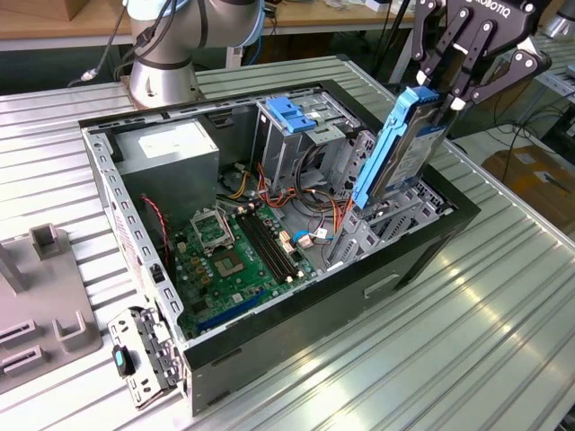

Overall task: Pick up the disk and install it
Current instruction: 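Pick up the disk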

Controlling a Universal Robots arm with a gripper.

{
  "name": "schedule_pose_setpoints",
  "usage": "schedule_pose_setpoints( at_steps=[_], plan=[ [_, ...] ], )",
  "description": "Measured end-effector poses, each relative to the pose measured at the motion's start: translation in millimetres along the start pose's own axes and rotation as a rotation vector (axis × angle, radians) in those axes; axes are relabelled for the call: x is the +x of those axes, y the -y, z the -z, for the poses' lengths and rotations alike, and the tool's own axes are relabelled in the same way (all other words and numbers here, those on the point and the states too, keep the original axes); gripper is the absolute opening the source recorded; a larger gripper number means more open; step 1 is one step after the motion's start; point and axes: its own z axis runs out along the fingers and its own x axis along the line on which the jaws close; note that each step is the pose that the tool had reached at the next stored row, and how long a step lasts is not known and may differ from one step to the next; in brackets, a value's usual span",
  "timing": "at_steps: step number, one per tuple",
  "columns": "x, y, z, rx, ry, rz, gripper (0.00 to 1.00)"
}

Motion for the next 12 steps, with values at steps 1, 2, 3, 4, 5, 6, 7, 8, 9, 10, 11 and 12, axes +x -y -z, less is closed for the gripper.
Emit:
schedule_pose_setpoints(
  at_steps=[1, 2, 3, 4, 5, 6, 7, 8, 9, 10, 11, 12],
  plan=[
    [0.2, 0.2, -1.9, 0.0, -0.0001, 0.0, 0.35],
    [0.3, 0.3, -3.1, 0.0, -0.0002, 0.0, 0.35],
    [0.3, 0.2, -3.1, 0.0, -0.0003, 0.0, 0.35],
    [0.3, 0.2, -3.2, 0.0, -0.0003, 0.0, 0.35],
    [0.4, 0.3, -3.4, 0.0, 0.0, 0.0, 0.35],
    [0.4, 0.7, -3.4, 0.0, 0.0, 0.0, 0.35],
    [0.5, 2.3, -3.6, 0.0001, 0.0003, 0.0, 0.35],
    [0.5, 3.8, -3.6, 0.0, 0.0001, 0.0, 0.35],
    [0.4, 5.9, -3.5, 0.0, 0.0, 0.0, 0.35],
    [0.5, 7.8, -3.5, 0.0, 0.0001, 0.0, 0.35],
    [0.5, 9.7, -3.5, 0.0, 0.0, 0.0, 0.35],
    [0.5, 10.4, -3.5, 0.0, 0.0001, 0.0, 0.35]
  ],
)
